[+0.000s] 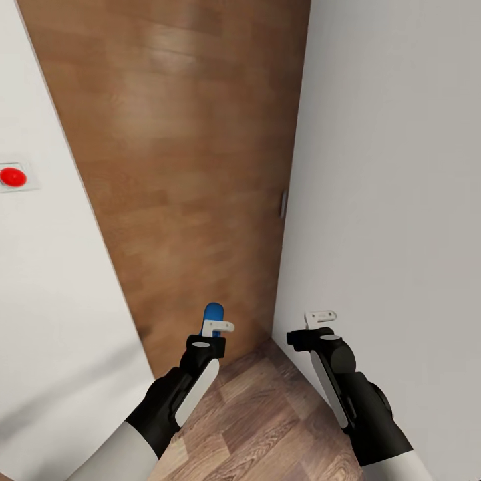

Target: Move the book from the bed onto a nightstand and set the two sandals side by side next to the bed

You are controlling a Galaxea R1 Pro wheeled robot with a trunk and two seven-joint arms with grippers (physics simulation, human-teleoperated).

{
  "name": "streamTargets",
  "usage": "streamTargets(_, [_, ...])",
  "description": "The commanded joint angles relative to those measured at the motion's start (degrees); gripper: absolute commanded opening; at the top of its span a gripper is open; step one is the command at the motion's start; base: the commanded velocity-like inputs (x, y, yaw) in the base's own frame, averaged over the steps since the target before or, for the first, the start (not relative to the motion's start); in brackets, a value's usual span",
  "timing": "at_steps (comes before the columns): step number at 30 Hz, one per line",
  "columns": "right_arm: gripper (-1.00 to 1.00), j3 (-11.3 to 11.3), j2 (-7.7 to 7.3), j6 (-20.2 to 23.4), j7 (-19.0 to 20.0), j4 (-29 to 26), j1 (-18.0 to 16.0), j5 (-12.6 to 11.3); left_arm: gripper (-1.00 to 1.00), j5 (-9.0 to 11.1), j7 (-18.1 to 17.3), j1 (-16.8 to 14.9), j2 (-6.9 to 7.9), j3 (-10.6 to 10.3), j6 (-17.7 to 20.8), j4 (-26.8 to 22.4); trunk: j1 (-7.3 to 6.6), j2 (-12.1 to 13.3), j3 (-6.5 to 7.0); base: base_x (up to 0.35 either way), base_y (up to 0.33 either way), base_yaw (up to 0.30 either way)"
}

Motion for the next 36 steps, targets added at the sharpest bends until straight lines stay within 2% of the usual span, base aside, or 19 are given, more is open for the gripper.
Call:
streamTargets(1, [1.00,0.1,0.00,0.2,-0.4,0.0,-0.1,-0.4,-1.00,0.6,0.6,-0.1,0.03,-0.1,0.1,-0.1,0.04,-0.1,-0.10,0.210,0.140,-0.002])
streamTargets(11, [1.00,0.1,0.00,0.2,-0.4,0.0,-0.1,-0.4,-1.00,0.6,0.7,-0.1,0.03,-0.2,0.1,-0.1,0.04,-0.1,-0.10,0.077,0.044,-0.044])
streamTargets(36, [1.00,0.1,0.00,0.2,-0.4,0.1,-0.1,-0.4,-1.00,0.6,0.6,-0.1,0.03,-0.2,0.1,-0.1,0.04,-0.1,-0.10,0.001,0.000,-0.277])
